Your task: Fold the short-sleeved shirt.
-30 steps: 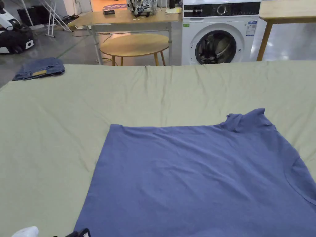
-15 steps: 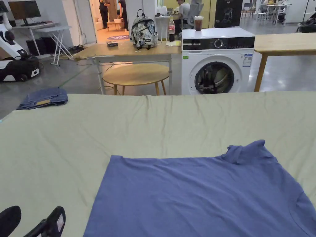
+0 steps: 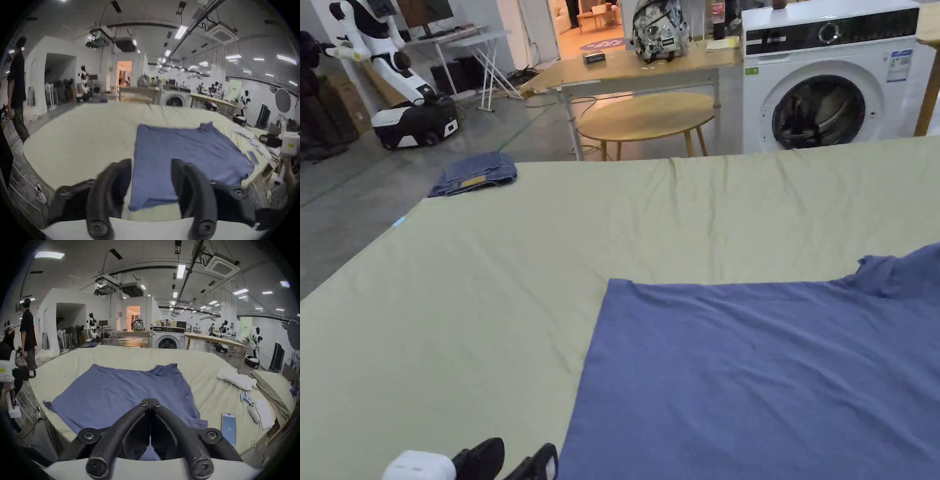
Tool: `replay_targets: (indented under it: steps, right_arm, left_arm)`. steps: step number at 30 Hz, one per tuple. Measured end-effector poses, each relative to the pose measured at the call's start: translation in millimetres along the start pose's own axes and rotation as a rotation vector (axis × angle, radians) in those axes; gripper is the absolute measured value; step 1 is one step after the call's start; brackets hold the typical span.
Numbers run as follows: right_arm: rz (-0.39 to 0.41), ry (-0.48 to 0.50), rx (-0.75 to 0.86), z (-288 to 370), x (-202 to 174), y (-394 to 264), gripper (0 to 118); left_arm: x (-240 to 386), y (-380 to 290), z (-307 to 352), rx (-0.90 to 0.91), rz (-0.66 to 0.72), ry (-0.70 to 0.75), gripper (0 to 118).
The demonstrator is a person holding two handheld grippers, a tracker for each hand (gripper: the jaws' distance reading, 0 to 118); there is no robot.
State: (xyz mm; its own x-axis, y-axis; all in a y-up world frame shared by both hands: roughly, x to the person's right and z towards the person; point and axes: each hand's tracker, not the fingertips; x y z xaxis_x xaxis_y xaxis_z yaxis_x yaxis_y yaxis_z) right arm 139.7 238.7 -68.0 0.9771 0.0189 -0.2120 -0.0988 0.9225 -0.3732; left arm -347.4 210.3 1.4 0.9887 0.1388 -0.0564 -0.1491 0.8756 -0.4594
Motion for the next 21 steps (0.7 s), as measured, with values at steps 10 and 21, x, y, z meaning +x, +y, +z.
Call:
replay_targets:
  steps: [10,21]
  right_arm:
    - [-0.084,-0.075,-0.105,11.0,31.9,-35.7,0]
    - [-0.339,-0.28,-0.192,9.8,84.0,-73.8,59]
  left_arm:
    - [-38.5,-83.2,-89.3,-0.327,0.07,0.019,53]
    - [2.2,-74.6,-95.6,-0.405,-0.078,0.094,9]
